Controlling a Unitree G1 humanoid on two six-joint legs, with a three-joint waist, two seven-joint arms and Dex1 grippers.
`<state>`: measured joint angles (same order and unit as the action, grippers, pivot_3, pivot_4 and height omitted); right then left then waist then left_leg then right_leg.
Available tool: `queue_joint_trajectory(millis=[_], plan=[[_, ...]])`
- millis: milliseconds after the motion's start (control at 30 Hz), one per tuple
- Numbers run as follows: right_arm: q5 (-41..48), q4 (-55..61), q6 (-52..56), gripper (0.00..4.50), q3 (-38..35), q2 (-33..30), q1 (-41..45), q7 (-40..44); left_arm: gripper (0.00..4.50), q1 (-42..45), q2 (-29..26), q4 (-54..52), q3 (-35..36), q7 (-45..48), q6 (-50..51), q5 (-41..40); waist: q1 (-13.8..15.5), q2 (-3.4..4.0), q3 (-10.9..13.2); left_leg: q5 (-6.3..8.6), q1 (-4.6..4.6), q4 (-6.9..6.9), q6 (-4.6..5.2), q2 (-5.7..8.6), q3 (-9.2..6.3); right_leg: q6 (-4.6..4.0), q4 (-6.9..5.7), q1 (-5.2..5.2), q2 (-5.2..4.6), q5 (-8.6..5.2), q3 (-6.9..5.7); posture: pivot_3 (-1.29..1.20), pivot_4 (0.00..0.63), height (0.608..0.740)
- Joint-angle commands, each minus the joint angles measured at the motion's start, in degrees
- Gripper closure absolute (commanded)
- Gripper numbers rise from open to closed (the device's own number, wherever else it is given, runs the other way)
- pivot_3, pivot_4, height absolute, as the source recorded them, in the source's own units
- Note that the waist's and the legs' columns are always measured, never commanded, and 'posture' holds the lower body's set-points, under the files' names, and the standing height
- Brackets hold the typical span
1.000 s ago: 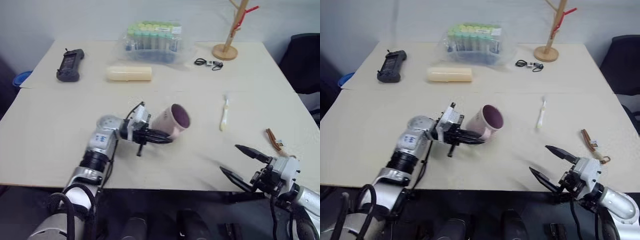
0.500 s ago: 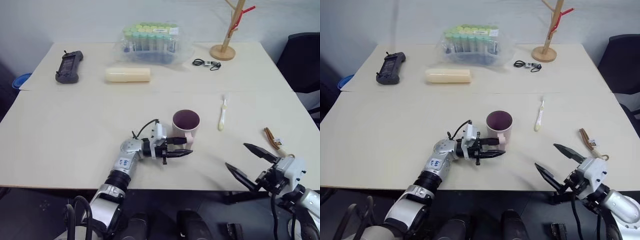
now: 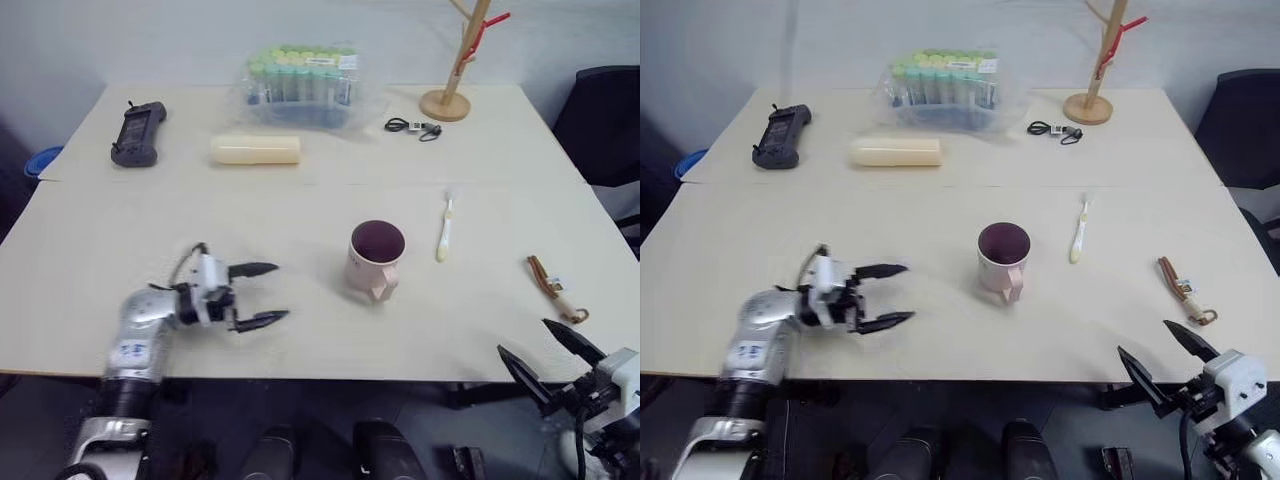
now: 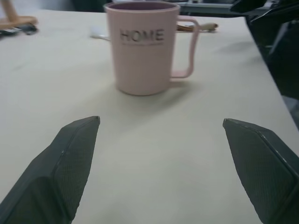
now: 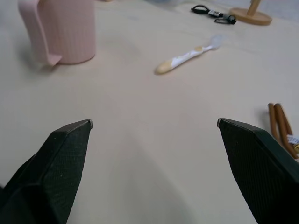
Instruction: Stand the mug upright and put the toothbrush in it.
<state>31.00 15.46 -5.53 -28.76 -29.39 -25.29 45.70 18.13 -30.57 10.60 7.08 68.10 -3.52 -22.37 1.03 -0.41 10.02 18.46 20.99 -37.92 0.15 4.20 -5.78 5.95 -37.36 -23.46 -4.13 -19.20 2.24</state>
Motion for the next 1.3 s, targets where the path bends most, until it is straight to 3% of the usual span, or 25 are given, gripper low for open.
queue_joint_trajectory(millis=[33,133,233,333,500,567,767,967,1100,1200,1300], plan=[[4.5,4.6,11.9,0.00,2.8,-4.6,9.7,-5.7,0.02,-0.3,-2.5,-3.1,3.5,-2.2,1.5,-2.0,-0.1,0.03,0.0,0.00,-0.02,0.00,0.00,0.00,0.02,0.00,-0.02,0.00,0.00,0.00,0.02,0.00,0.150,0.740],[4.1,2.9,29.7,0.00,7.6,-9.5,22.6,-15.2,0.02,-0.3,-3.7,-3.2,4.6,-3.8,2.2,-1.9,-0.3,0.07,0.0,-0.01,0.03,-0.01,-0.01,-0.01,0.00,-0.01,-0.05,-0.08,0.01,-0.01,-0.01,0.00,0.150,0.740],[0.2,-4.7,43.4,0.00,16.0,-14.0,38.5,-17.8,0.02,-0.5,-3.7,-5.3,3.8,-5.1,2.8,-1.5,-0.5,0.05,0.0,-0.02,0.16,-0.03,-0.04,0.00,-0.04,-0.03,-0.02,-0.18,-0.01,-0.01,-0.07,0.00,0.150,0.740],[-3.2,-16.4,54.0,0.00,22.4,-13.7,54.7,-19.7,0.02,-1.8,-3.1,-8.8,3.0,-6.4,3.8,-1.9,-0.4,0.06,0.0,-0.01,0.24,0.00,-0.03,0.00,-0.07,-0.05,0.04,-0.22,-0.02,-0.03,-0.13,0.00,0.150,0.740],[-11.5,-40.6,59.6,0.00,30.3,-8.4,76.6,-21.4,0.02,-4.8,-2.6,-13.9,1.5,-7.5,4.6,-1.8,-1.1,0.06,0.0,-0.01,0.36,0.10,-0.01,0.03,-0.04,-0.05,0.23,-0.29,-0.07,-0.03,-0.17,0.00,0.150,0.740],[-14.2,-47.9,60.8,0.40,32.7,-7.4,80.8,-20.5,0.00,-5.4,-2.8,-15.0,1.1,-7.7,4.6,-1.6,-1.2,0.06,0.0,0.00,0.38,0.15,-0.01,0.02,-0.05,-0.05,0.28,-0.30,-0.07,-0.03,-0.21,0.00,0.150,0.740],[-19.0,-60.9,58.9,2.30,35.4,-5.8,86.2,-15.5,0.00,-6.7,-3.8,-17.2,1.0,-7.9,4.1,-1.2,-1.3,0.06,0.0,0.01,0.44,0.10,0.02,0.06,0.00,-0.04,0.31,-0.32,-0.11,-0.01,-0.27,0.00,0.150,0.740],[-17.8,-60.8,57.5,4.34,30.9,-7.7,85.1,-9.5,0.00,-7.9,-4.1,-18.1,1.2,-8.1,3.7,-1.4,-1.3,0.06,0.0,0.01,0.38,0.07,0.02,0.04,-0.01,-0.04,0.24,-0.29,-0.09,-0.01,-0.26,0.00,0.150,0.740],[-13.1,-54.2,47.7,4.40,23.5,-7.4,80.7,-3.4,0.00,-8.3,-3.7,-18.8,1.5,-8.6,4.2,-2.3,-1.2,0.06,0.0,0.02,0.40,0.09,0.02,0.04,0.00,-0.03,0.27,-0.29,-0.10,-0.01,-0.26,0.00,0.150,0.740],[-1.8,-39.2,31.4,4.40,10.8,0.0,74.4,0.8,0.00,-8.3,-3.2,-18.9,1.8,-8.8,5.6,-4.0,-1.8,0.09,0.0,0.02,0.40,0.10,0.02,0.01,0.02,-0.03,0.24,-0.32,-0.06,-0.01,-0.25,0.00,0.150,0.740],[2.6,-28.3,22.1,4.40,9.5,7.1,69.7,4.7,0.00,-7.3,-2.3,-19.0,2.5,-9.6,8.0,-6.9,-2.6,0.18,0.1,0.01,0.40,0.16,-0.02,-0.04,0.04,-0.02,-0.12,-0.42,-0.02,-0.01,-0.24,0.00,0.150,0.740]])
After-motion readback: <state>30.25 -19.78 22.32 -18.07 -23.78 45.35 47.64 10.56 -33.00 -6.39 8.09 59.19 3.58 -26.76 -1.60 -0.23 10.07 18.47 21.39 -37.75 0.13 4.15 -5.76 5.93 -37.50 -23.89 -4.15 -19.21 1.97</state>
